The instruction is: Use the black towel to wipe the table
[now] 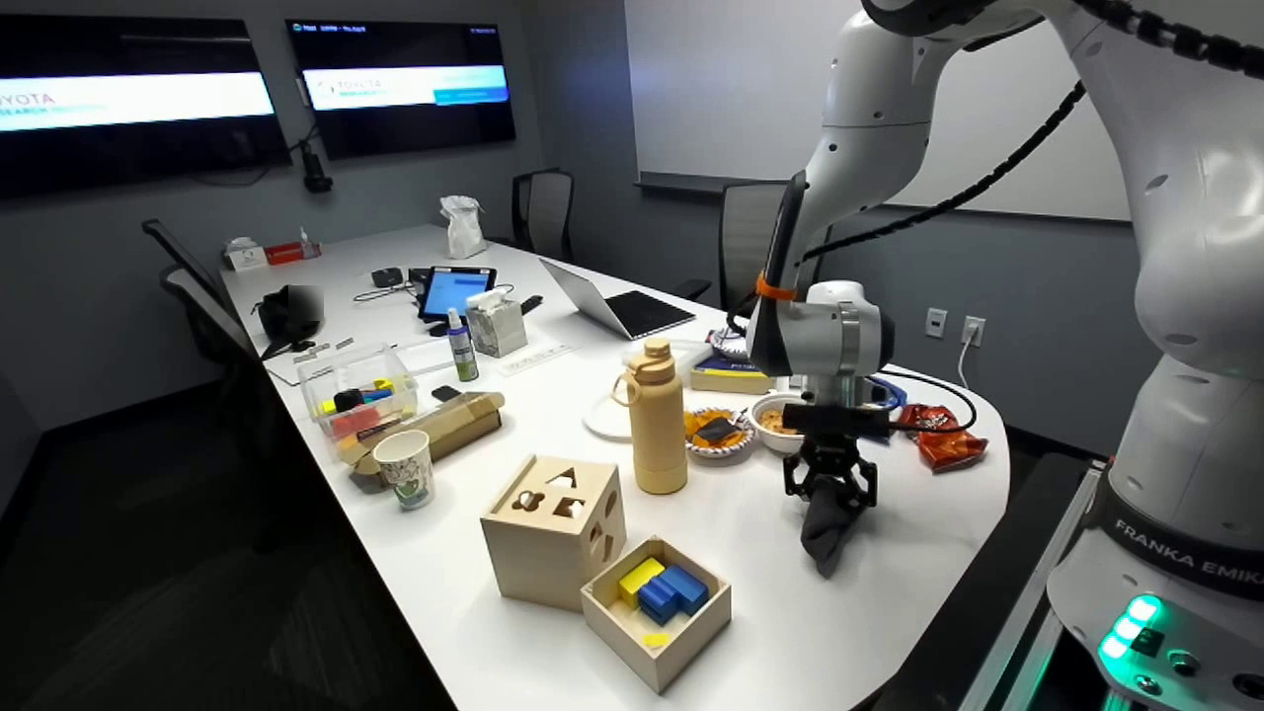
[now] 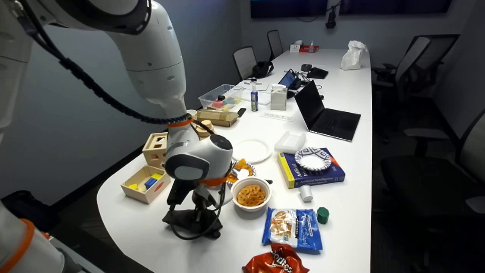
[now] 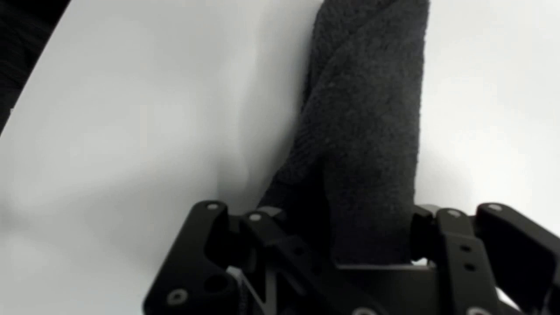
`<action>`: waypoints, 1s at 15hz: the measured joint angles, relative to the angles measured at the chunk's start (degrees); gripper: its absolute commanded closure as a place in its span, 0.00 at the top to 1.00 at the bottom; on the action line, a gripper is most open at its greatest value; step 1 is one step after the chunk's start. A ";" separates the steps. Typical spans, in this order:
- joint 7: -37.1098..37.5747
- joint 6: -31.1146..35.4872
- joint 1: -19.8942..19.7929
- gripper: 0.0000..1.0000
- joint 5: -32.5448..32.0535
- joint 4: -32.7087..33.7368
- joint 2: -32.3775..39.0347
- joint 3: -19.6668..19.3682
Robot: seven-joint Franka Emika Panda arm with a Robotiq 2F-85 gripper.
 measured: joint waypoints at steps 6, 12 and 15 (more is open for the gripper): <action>1.46 -3.00 6.66 0.05 -4.57 0.74 -2.63 -0.20; 3.98 1.62 11.98 0.05 -10.21 2.54 -2.20 -0.67; 3.81 2.38 12.63 0.05 -12.06 3.67 -1.33 0.39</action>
